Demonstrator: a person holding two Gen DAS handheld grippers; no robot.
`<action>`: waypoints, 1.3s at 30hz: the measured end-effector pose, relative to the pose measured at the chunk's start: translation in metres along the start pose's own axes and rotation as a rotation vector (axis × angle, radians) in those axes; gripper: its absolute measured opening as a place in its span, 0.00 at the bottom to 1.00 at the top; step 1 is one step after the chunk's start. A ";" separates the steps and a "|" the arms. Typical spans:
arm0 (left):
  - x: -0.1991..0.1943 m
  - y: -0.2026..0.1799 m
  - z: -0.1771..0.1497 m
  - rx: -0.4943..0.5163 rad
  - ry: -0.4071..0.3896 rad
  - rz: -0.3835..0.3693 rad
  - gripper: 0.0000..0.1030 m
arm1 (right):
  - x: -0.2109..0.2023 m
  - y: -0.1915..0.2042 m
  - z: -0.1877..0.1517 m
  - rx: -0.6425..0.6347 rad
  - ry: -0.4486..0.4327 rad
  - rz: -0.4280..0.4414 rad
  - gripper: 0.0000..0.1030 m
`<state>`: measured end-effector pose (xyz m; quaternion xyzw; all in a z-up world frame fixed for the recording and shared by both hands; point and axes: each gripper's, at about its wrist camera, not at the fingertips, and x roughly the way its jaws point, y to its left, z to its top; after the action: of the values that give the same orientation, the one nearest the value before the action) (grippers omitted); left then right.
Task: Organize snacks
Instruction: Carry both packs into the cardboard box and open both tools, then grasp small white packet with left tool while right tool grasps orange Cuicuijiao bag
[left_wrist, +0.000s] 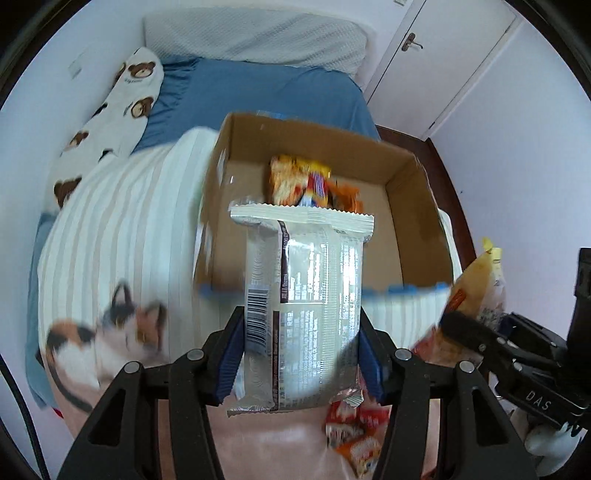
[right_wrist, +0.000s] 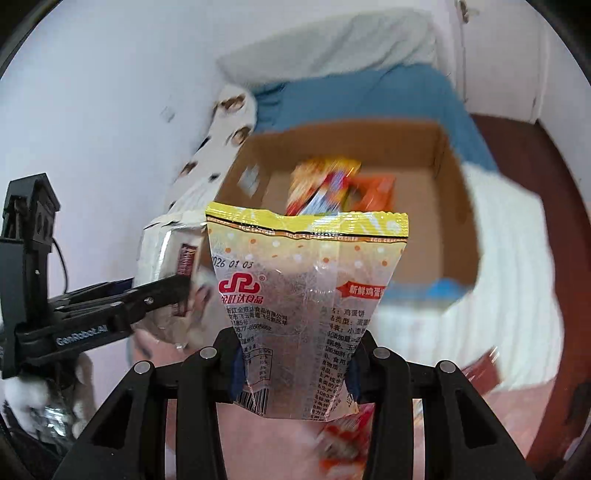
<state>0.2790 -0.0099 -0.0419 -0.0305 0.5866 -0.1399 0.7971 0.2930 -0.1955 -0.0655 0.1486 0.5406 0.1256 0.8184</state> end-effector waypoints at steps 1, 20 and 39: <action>0.007 -0.002 0.012 0.016 0.010 0.017 0.51 | 0.003 -0.006 0.010 0.002 -0.005 -0.016 0.43; 0.174 0.027 0.143 0.010 0.187 0.214 0.52 | 0.149 -0.120 0.148 0.053 0.157 -0.261 0.45; 0.127 0.015 0.128 0.017 0.023 0.148 0.89 | 0.140 -0.111 0.134 0.115 0.115 -0.243 0.90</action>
<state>0.4376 -0.0434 -0.1227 0.0213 0.5951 -0.0860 0.7987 0.4754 -0.2609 -0.1765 0.1210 0.6070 0.0026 0.7854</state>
